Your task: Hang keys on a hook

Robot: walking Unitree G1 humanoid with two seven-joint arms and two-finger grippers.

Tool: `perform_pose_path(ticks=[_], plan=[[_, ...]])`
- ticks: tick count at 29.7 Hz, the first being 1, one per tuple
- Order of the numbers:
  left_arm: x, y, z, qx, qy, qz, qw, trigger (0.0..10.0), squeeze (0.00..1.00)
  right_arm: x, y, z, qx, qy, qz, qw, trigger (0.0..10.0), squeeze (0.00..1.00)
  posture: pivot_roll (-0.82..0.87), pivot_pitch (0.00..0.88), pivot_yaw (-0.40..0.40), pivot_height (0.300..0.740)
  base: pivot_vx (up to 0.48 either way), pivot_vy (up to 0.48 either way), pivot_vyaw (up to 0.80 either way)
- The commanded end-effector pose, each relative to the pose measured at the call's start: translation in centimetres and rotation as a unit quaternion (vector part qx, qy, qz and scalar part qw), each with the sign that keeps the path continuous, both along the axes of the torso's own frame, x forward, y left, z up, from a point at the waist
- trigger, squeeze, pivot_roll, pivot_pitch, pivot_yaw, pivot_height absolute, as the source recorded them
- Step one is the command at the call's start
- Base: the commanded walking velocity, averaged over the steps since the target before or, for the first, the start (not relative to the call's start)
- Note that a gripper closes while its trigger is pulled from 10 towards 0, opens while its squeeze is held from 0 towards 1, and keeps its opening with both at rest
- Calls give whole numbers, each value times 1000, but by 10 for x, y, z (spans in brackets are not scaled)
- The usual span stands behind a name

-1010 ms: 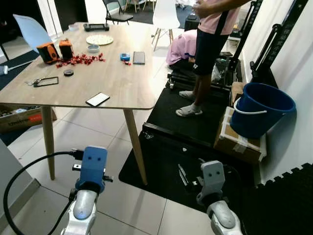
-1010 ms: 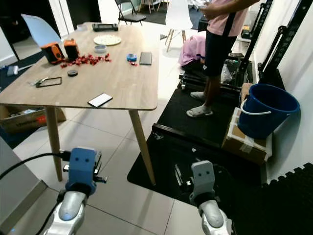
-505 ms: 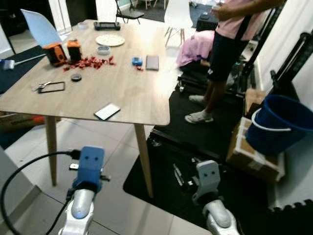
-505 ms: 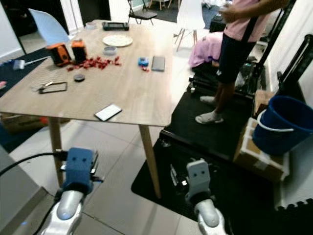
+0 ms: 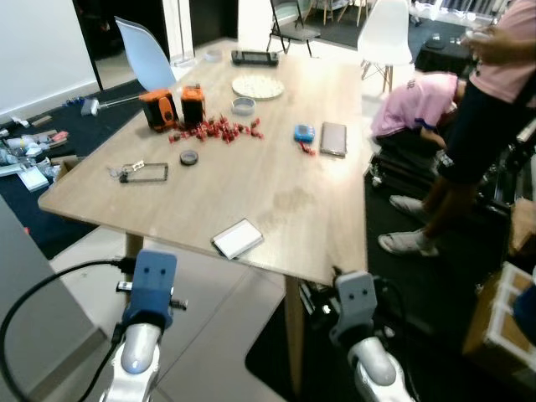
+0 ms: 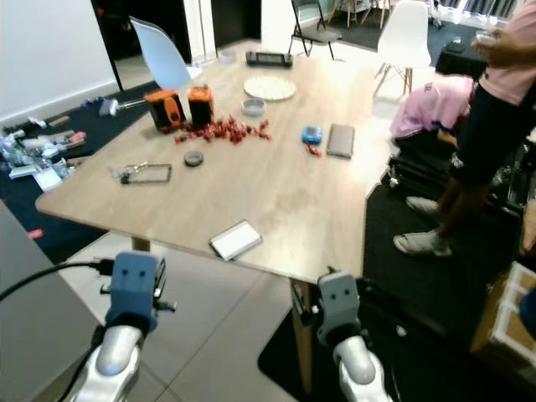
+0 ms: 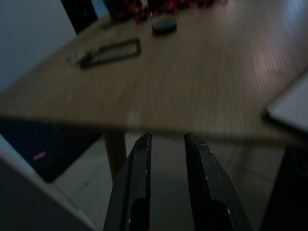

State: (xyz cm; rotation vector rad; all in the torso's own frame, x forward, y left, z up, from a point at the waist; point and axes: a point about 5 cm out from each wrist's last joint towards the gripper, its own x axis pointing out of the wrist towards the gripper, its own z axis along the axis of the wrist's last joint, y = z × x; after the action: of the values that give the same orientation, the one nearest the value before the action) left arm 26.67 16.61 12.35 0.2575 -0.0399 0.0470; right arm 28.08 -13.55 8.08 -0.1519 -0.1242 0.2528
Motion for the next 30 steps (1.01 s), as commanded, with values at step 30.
perform_pose_path(ticks=[30], plan=[[-1,5,1,-16,-8,22,1000,10000,0,-5,-8,-12,6,30,-17,999,10000,0,144,141,-35,740,216,0,0]])
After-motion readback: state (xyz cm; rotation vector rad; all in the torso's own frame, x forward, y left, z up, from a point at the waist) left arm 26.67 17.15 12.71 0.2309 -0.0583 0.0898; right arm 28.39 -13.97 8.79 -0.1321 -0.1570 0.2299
